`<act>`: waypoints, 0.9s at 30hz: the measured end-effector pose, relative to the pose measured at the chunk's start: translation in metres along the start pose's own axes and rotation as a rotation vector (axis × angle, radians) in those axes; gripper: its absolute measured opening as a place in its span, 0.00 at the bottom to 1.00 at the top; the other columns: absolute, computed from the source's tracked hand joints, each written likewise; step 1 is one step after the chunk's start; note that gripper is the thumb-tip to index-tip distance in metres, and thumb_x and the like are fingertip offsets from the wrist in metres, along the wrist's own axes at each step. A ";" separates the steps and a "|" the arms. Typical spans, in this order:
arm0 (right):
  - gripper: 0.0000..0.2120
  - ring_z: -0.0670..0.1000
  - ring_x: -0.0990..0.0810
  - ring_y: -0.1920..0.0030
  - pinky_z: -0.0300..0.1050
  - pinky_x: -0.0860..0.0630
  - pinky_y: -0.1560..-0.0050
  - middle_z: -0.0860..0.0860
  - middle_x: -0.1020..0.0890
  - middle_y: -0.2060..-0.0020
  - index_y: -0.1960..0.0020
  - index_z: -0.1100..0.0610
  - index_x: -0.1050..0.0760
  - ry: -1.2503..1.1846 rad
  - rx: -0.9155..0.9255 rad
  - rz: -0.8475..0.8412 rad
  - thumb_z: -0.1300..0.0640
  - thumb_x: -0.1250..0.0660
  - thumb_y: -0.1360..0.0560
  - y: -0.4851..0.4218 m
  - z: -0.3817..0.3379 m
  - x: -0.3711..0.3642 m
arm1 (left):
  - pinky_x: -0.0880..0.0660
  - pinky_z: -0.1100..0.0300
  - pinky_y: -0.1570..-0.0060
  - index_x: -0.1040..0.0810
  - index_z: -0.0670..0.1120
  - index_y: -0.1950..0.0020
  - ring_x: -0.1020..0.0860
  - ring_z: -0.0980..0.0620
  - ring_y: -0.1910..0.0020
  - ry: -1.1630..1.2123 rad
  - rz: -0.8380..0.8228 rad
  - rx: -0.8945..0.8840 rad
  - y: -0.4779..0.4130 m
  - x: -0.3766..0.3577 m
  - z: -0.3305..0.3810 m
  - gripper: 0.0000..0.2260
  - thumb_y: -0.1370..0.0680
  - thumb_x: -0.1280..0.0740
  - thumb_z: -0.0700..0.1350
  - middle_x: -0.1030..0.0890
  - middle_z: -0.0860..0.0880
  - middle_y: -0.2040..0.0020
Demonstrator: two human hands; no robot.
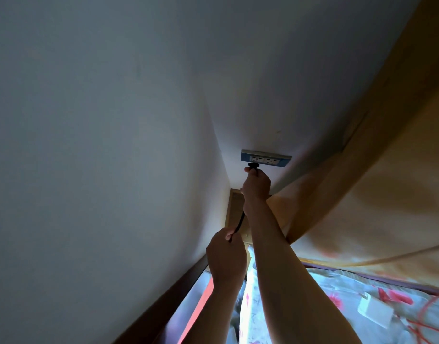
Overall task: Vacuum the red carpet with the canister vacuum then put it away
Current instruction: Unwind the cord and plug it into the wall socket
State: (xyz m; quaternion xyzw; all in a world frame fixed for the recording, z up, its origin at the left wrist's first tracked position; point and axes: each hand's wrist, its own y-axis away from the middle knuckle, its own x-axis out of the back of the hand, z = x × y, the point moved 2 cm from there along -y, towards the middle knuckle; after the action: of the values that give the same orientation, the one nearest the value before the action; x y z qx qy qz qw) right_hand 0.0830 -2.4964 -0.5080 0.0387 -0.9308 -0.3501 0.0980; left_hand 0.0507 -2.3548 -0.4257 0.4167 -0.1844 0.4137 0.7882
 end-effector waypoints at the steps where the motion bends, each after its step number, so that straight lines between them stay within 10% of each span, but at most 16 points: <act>1: 0.14 0.55 0.23 0.47 0.61 0.26 0.38 0.56 0.19 0.49 0.49 0.56 0.21 0.011 0.008 -0.018 0.60 0.45 0.17 0.001 0.001 -0.002 | 0.35 0.81 0.64 0.17 0.39 0.52 0.28 0.62 0.65 -0.006 -0.002 0.003 0.000 -0.001 -0.001 0.10 0.19 0.38 0.38 0.27 0.60 0.65; 27: 0.16 0.51 0.24 0.51 0.41 0.30 0.54 0.60 0.17 0.47 0.44 0.62 0.20 0.028 0.149 0.058 0.60 0.46 0.17 -0.003 0.002 0.008 | 0.37 0.76 0.64 0.17 0.42 0.52 0.26 0.60 0.63 0.075 -0.009 -0.002 0.002 -0.003 0.000 0.11 0.18 0.40 0.36 0.22 0.54 0.63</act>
State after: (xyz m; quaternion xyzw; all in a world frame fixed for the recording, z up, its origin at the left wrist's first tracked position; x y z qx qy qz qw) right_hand 0.0752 -2.4984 -0.5100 0.0240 -0.9535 -0.2762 0.1178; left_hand 0.0476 -2.3560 -0.4264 0.4010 -0.1531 0.4252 0.7969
